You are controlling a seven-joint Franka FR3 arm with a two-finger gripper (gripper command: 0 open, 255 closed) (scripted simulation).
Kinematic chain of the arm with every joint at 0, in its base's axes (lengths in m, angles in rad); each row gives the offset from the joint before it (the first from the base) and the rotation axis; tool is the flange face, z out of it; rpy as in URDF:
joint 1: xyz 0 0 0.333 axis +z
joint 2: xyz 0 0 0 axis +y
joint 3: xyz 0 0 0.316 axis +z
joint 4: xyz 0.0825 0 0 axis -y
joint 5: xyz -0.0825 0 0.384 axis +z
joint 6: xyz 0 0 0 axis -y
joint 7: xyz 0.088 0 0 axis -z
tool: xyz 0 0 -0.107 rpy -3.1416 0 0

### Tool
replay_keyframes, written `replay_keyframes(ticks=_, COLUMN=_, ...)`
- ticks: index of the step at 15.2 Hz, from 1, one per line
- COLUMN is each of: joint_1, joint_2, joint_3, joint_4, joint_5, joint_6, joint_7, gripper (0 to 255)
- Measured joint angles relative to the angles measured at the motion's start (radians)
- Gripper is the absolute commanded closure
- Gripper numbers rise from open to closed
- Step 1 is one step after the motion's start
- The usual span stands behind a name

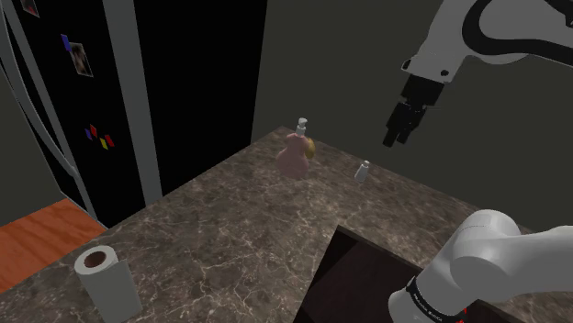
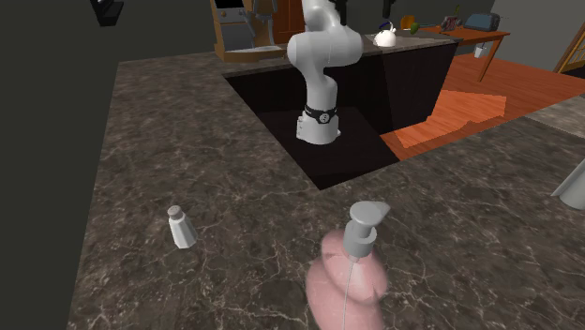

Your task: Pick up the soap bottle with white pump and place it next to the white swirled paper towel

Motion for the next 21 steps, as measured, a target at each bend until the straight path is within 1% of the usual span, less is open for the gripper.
replay_keyframes(ticks=1, joint_1=0.000, joint_2=0.000, joint_3=0.000, joint_4=0.000, joint_5=0.000, joint_6=0.000, joint_7=0.000, gripper=0)
replay_keyframes(ticks=3, joint_1=0.000, joint_2=0.008, joint_3=-0.010, joint_4=-0.028, joint_5=-0.008, joint_6=0.050, joint_7=-0.021, gripper=0)
replay_keyframes(ticks=7, joint_1=-0.002, joint_2=0.052, joint_3=-0.056, joint_4=-0.089, joint_5=-0.038, joint_6=0.199, joint_7=-0.096, gripper=0)
replay_keyframes(ticks=9, joint_1=-0.001, joint_2=0.077, joint_3=-0.075, joint_4=-0.132, joint_5=-0.046, joint_6=0.290, joint_7=-0.130, gripper=0)
replay_keyframes(ticks=11, joint_1=0.001, joint_2=0.116, joint_3=-0.100, joint_4=-0.146, joint_5=-0.054, joint_6=0.369, joint_7=-0.168, gripper=0)
replay_keyframes(ticks=16, joint_1=0.015, joint_2=0.239, joint_3=-0.164, joint_4=-0.174, joint_5=-0.056, joint_6=0.581, joint_7=-0.268, gripper=0)
replay_keyframes(ticks=18, joint_1=0.026, joint_2=0.304, joint_3=-0.194, joint_4=-0.170, joint_5=-0.046, joint_6=0.666, joint_7=-0.315, gripper=0)
replay_keyframes(ticks=21, joint_1=0.050, joint_2=0.415, joint_3=-0.241, joint_4=-0.132, joint_5=-0.015, joint_6=0.775, joint_7=-0.392, gripper=0)
